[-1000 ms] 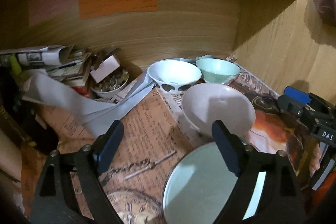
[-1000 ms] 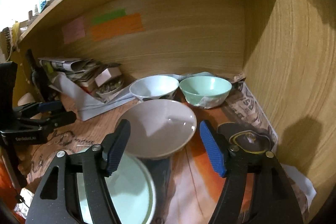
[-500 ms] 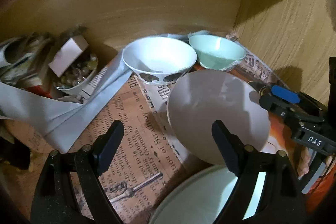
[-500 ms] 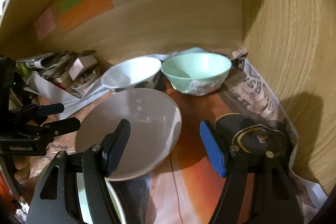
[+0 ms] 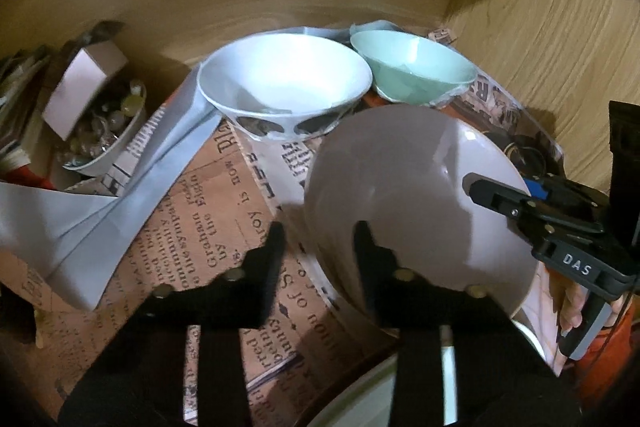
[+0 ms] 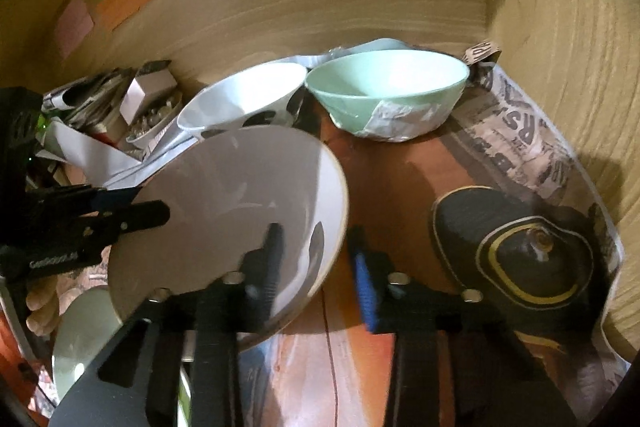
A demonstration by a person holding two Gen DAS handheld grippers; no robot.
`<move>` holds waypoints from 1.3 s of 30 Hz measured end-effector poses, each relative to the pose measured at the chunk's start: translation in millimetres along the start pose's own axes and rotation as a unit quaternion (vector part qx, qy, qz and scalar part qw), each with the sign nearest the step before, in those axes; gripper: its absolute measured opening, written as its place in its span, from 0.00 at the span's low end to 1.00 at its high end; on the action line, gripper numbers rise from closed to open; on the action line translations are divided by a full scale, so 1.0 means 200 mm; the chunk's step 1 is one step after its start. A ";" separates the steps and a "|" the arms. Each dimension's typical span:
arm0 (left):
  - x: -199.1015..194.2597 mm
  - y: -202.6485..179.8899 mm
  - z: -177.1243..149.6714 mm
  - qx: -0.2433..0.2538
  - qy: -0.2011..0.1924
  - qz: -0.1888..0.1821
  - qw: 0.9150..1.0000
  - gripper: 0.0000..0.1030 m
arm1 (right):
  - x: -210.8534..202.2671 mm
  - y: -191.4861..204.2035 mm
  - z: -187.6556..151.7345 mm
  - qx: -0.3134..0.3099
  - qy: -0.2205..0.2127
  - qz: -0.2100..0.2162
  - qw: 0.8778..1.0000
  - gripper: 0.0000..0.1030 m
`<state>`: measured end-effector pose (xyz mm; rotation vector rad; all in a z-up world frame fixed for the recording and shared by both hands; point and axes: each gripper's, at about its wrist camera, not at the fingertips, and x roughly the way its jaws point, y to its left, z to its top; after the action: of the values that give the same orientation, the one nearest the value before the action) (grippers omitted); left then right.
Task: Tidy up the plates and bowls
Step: 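Lift the pale pink bowl with the left gripper and carry it beside the plate stack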
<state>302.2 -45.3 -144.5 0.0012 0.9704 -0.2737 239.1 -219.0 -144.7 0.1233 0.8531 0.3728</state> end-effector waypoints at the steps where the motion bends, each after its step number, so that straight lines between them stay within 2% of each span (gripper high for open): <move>1: 0.01 0.00 0.00 -0.001 0.004 -0.007 1.000 0.24 | 0.00 0.00 0.00 -0.001 -0.003 0.000 1.000 0.23; 4: 0.02 0.00 -0.01 -0.003 0.010 -0.027 1.000 0.19 | 0.00 0.00 0.00 -0.002 -0.005 -0.002 1.000 0.23; 14: 0.01 -0.05 -0.01 0.005 0.007 -0.014 1.000 0.19 | -0.03 0.00 0.00 0.016 -0.011 -0.004 1.000 0.22; 23: -0.12 -0.10 -0.02 0.016 -0.027 -0.010 0.999 0.19 | -0.15 0.02 0.02 0.022 -0.041 0.002 0.999 0.22; 39: -0.41 -0.08 -0.10 0.003 -0.087 -0.007 0.996 0.19 | -0.36 0.23 0.02 -0.017 -0.094 0.010 0.995 0.22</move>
<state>238.5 -40.2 -86.1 -0.0238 0.7972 -0.2849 186.5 -203.1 -79.0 0.1330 0.6590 0.3883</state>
